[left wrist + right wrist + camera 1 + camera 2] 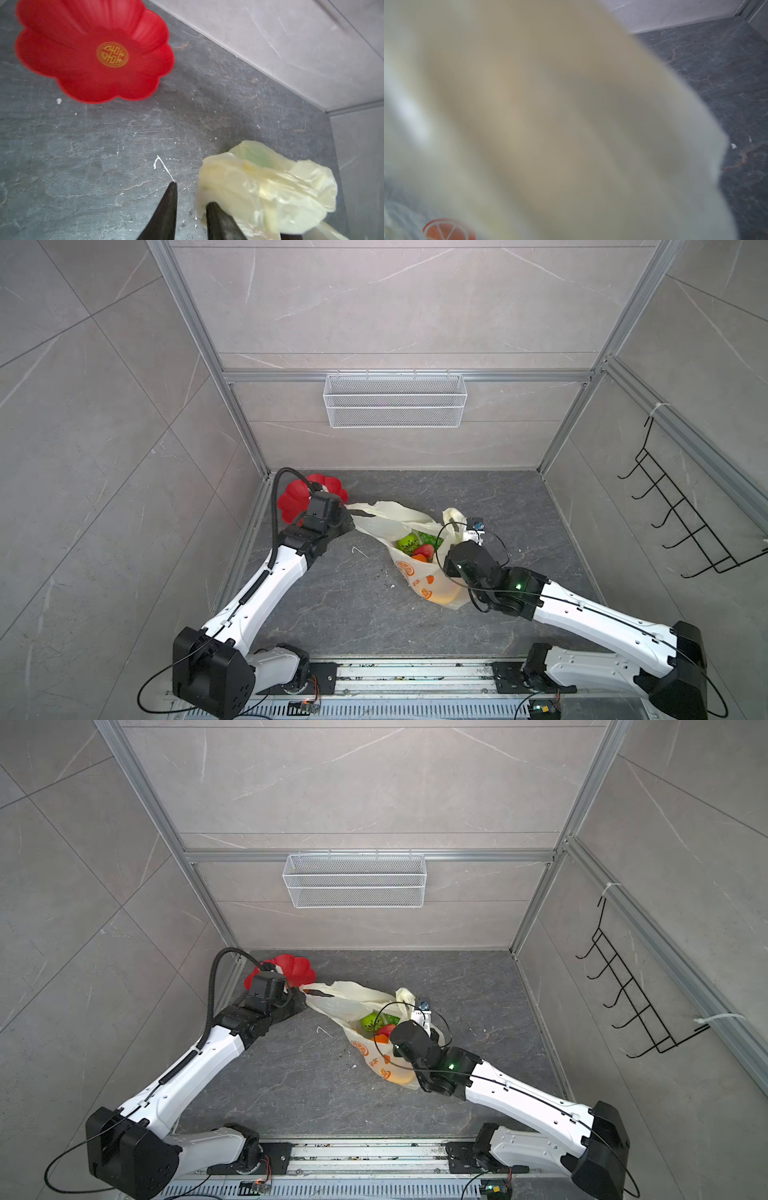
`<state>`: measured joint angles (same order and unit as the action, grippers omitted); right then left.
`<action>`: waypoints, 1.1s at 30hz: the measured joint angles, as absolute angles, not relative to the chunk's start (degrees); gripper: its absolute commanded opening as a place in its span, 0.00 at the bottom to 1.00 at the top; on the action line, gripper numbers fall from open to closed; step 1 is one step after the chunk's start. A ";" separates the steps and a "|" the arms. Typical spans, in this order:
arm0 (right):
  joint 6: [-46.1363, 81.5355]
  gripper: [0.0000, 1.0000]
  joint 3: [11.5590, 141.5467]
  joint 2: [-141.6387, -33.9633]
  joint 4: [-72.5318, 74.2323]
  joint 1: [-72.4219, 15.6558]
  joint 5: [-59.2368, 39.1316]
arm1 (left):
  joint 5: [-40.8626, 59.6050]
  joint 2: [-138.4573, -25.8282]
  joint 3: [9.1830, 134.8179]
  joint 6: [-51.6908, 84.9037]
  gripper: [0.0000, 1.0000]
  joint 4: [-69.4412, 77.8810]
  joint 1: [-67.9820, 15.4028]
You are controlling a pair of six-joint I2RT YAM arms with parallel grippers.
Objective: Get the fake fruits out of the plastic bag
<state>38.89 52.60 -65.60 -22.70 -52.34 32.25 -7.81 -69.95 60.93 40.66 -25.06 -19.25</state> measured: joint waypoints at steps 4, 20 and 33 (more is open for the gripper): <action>32.34 0.00 65.73 -76.90 -21.85 -50.15 25.82 | -5.87 -64.47 60.77 44.03 0.17 -26.50 -11.53; 25.58 0.00 74.94 -85.97 -16.05 -50.17 10.24 | 0.80 -39.46 59.57 43.29 0.39 -38.61 -6.02; 32.62 0.00 56.34 -71.66 -14.90 -57.01 9.98 | 7.29 -59.92 63.09 38.98 0.85 -40.64 -19.90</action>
<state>32.62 56.34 -71.66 -14.90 -57.01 9.98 7.29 -59.92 63.09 38.98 -40.64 -19.90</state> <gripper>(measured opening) 0.045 0.831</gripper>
